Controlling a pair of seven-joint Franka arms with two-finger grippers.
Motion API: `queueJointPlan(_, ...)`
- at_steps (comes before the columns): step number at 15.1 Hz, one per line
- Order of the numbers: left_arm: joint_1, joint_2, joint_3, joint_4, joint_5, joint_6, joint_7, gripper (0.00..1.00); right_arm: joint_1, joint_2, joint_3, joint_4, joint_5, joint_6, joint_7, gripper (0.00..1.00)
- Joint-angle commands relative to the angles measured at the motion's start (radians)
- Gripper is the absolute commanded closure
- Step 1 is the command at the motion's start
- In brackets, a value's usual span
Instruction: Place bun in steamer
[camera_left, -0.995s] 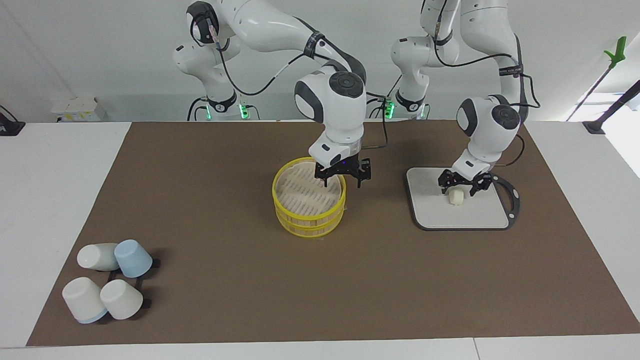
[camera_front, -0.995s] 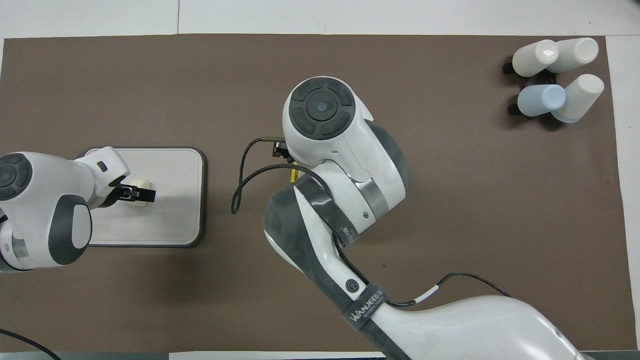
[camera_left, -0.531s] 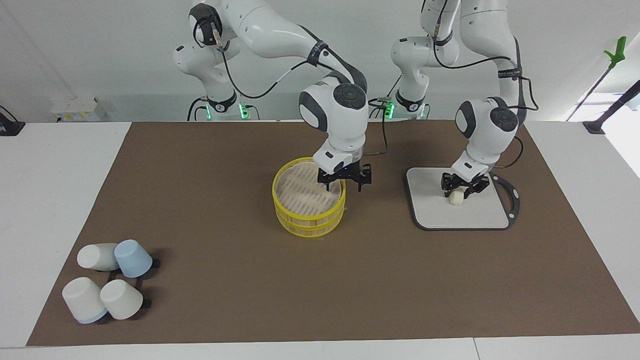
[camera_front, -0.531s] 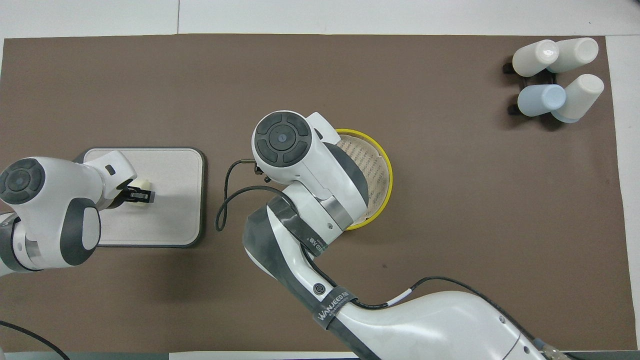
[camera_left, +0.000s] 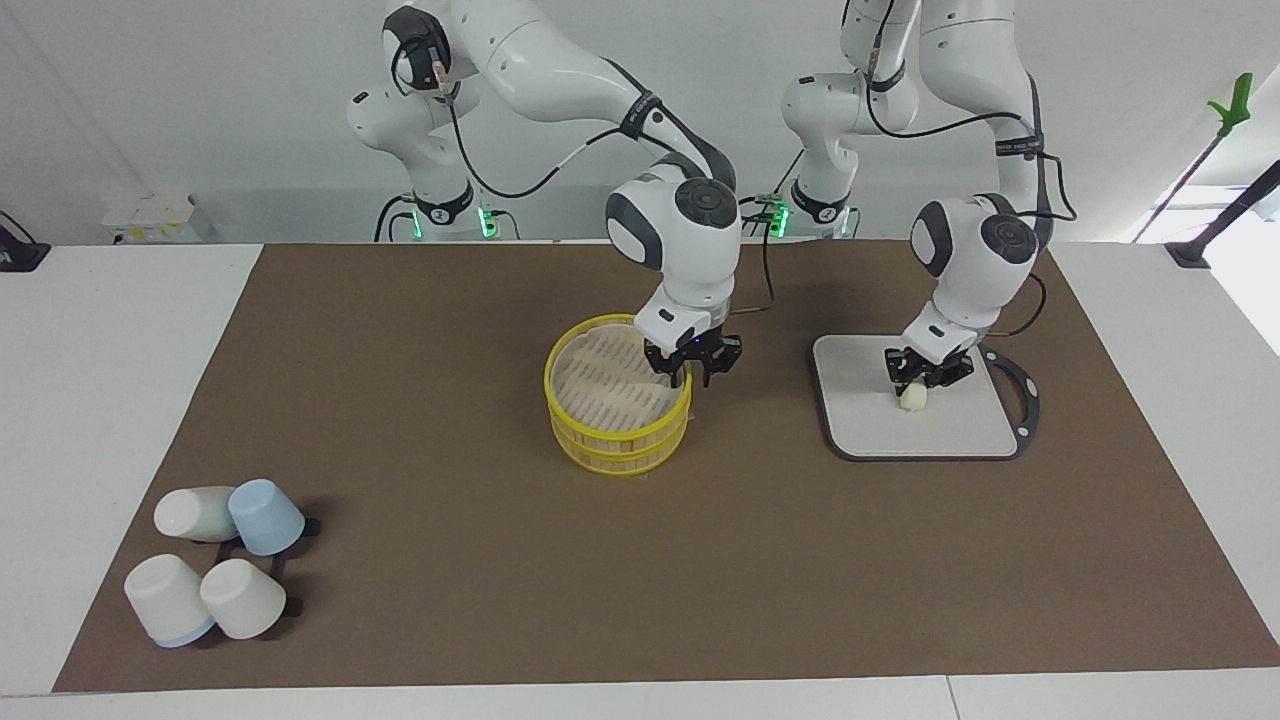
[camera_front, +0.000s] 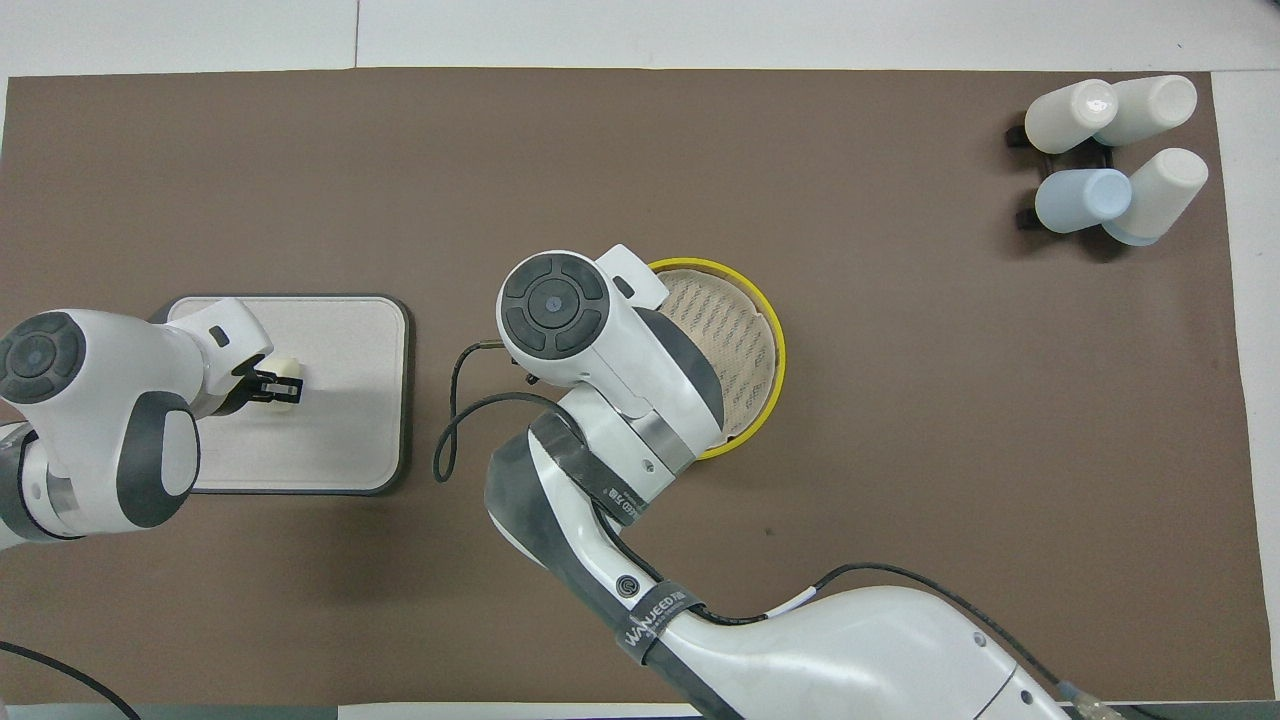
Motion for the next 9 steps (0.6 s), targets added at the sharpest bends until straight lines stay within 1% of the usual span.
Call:
queueJointPlan(1, -0.006, 0.004, 0.007, 0.100, -0.031, -0.137, 0.009, 0.69, -0.018, -0.017, -0.004, -0.006, -0.012, 0.008, -0.033, 1.00)
queueJointPlan(3, -0.006, 0.004, 0.008, 0.187, -0.059, -0.252, 0.004, 0.69, -0.033, -0.017, -0.002, 0.020, -0.032, -0.010, -0.039, 1.00)
queueJointPlan(4, -0.006, 0.005, 0.008, 0.232, -0.067, -0.308, 0.002, 0.69, -0.047, -0.015, -0.002, 0.044, -0.035, -0.042, -0.045, 1.00)
queueJointPlan(6, -0.007, 0.007, 0.008, 0.329, -0.087, -0.420, -0.016, 0.69, -0.085, -0.012, -0.001, 0.131, -0.028, -0.107, -0.101, 1.00)
queueJointPlan(7, -0.009, 0.007, 0.007, 0.372, -0.087, -0.467, -0.043, 0.69, -0.123, -0.018, 0.001, 0.148, -0.024, -0.131, -0.153, 1.00)
queueJointPlan(9, -0.030, 0.007, 0.008, 0.441, -0.087, -0.543, -0.082, 0.69, -0.209, -0.043, 0.004, 0.152, -0.021, -0.141, -0.280, 1.00)
